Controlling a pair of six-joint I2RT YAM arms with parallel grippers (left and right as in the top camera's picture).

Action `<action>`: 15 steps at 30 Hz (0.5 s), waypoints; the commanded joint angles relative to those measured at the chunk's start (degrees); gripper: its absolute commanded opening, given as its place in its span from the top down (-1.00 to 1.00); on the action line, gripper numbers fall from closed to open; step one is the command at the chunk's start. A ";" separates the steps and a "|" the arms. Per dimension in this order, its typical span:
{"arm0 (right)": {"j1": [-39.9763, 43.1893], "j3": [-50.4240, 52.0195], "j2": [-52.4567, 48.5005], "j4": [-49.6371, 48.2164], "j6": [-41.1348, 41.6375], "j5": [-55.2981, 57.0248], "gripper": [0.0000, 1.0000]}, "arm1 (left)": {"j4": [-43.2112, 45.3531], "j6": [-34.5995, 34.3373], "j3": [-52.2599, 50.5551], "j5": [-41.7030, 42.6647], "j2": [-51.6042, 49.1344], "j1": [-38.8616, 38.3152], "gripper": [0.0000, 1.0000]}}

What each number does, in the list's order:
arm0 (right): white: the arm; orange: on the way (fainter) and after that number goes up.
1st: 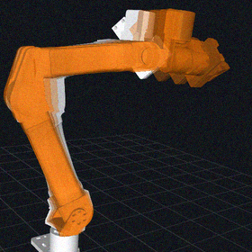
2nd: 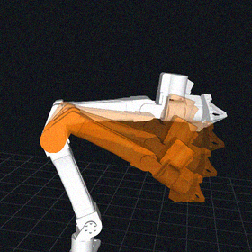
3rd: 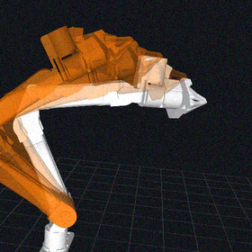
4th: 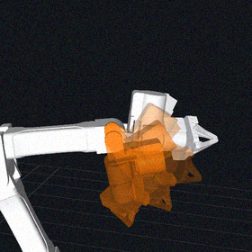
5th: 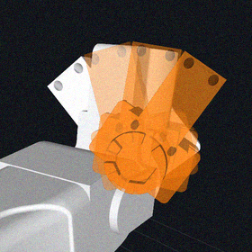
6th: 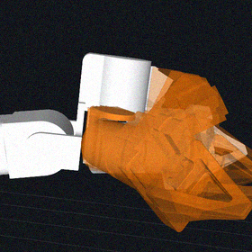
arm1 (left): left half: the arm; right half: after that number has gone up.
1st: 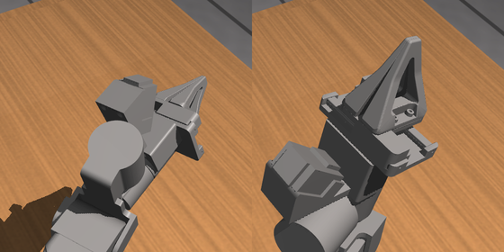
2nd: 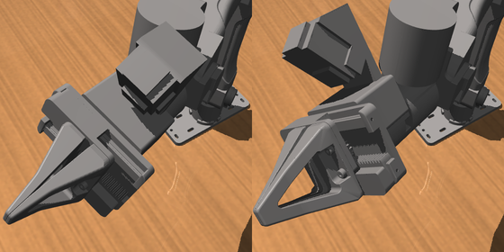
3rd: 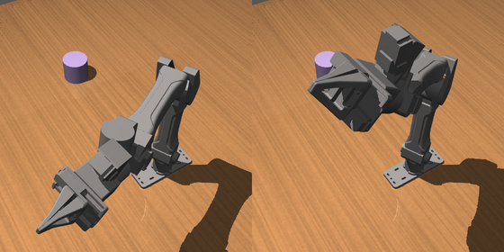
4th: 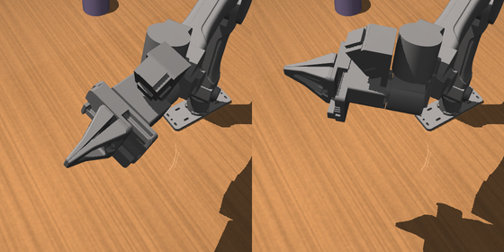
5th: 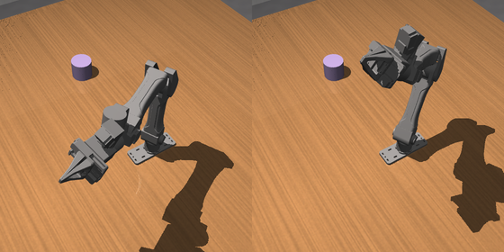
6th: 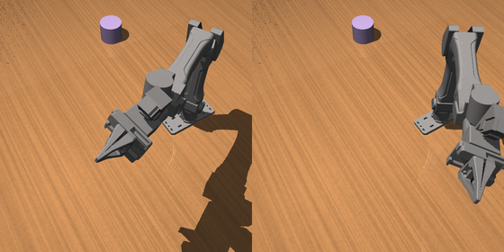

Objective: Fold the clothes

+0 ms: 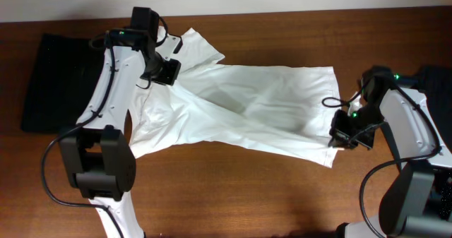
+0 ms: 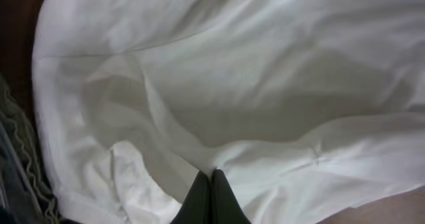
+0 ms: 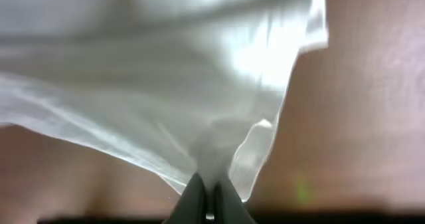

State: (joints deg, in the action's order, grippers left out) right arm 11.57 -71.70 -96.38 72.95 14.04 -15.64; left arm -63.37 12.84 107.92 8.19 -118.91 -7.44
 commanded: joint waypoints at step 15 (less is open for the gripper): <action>0.20 0.35 -7.93 -25.03 5.86 8.85 0.22 | 0.26 0.94 0.87 0.79 0.63 -0.42 0.96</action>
State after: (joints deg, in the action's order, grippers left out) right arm 11.57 -71.66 -102.94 50.09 19.90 -7.99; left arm -63.24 12.84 107.92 8.32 -118.91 -7.51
